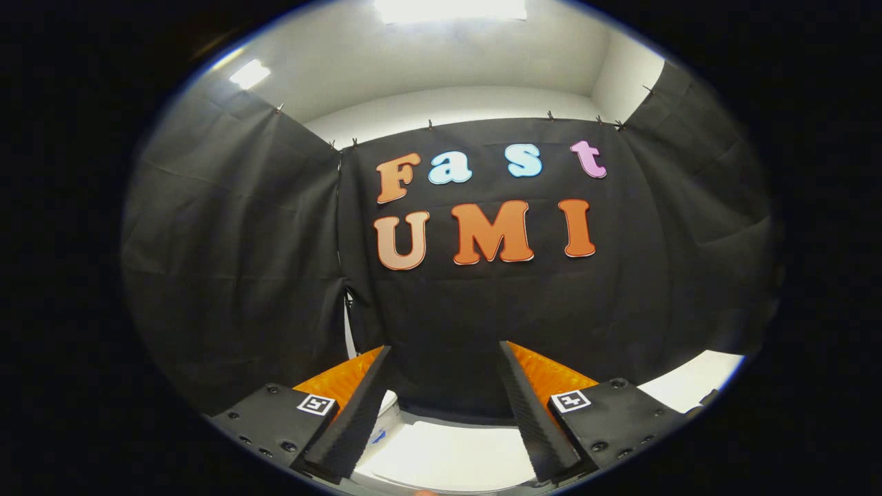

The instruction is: Open the toilet lid.

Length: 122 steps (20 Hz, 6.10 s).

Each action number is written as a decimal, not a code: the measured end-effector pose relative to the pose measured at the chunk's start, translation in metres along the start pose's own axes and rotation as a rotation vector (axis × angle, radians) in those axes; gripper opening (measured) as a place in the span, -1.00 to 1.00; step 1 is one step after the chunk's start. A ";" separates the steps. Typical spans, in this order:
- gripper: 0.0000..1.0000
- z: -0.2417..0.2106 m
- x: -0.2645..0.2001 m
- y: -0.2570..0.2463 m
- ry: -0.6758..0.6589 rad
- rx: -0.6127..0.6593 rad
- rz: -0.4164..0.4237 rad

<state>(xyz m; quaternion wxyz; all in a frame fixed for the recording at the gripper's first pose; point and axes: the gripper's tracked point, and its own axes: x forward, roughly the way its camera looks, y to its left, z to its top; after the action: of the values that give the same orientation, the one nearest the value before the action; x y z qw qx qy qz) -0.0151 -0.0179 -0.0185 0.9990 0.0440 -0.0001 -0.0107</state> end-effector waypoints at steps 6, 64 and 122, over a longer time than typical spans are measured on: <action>0.95 -0.052 -0.012 -0.046 0.014 0.122 -0.058; -0.84 -0.538 -0.094 -0.263 0.196 1.349 -0.686; -0.84 -0.204 0.056 -0.069 0.074 0.623 -0.447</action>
<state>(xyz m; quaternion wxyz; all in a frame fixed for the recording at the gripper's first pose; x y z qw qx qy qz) 0.0397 -0.0697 -0.2276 0.9102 0.3445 0.0422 -0.2260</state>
